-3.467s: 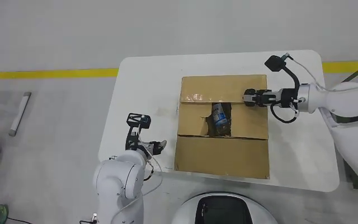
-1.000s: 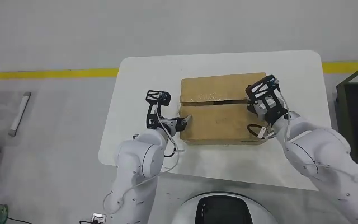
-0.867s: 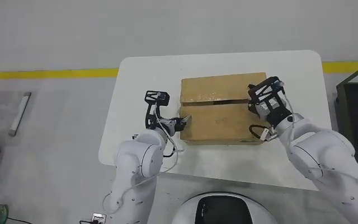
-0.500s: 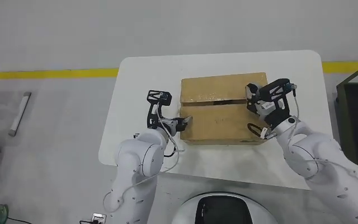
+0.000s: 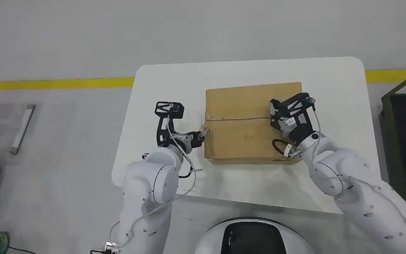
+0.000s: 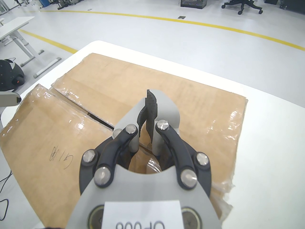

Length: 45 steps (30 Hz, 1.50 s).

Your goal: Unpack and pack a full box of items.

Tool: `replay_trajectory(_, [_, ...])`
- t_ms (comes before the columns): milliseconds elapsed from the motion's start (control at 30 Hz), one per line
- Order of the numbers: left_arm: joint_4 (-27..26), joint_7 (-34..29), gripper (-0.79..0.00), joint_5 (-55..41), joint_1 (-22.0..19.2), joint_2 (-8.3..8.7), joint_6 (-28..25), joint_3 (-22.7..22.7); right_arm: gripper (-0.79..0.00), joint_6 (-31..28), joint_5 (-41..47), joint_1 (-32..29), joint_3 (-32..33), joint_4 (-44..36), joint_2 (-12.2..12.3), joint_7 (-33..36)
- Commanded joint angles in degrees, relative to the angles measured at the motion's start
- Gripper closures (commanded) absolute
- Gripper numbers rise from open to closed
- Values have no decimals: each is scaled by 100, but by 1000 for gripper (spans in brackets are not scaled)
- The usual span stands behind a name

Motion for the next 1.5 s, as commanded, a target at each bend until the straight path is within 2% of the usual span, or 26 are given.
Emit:
replay_trajectory(0, [-104,-48,-785,55,95,21,52,-163,0,-6,-43,1,-7,9,-14,10])
replay_trajectory(200, [123,312,-785,880,435,101,-197,-274,0,-42,-71,8,8,35,-58,26])
replay_trajectory(567, [147,393,-785,904,456,103,-211,-258,0,-93,-157,-33,106,47,-120,137])
replay_trajectory(667, [403,835,-785,1256,551,134,-434,-206,0,-99,-193,-40,114,43,-137,180])
replay_trajectory(767, [698,1358,-785,2411,552,212,-1161,83,0,-95,-206,-41,120,56,-157,220])
replay_trajectory(900, [1064,1894,-785,2598,557,225,-1312,228,0,-83,-224,-48,142,59,-182,242])
replay_trajectory(1267, [1958,3228,-785,2626,309,225,-1365,433,0,-141,-348,-90,161,28,-243,309])
replay_trajectory(1467, [2130,3619,-785,2433,121,197,-998,401,0,-181,-437,-74,92,68,-287,339])
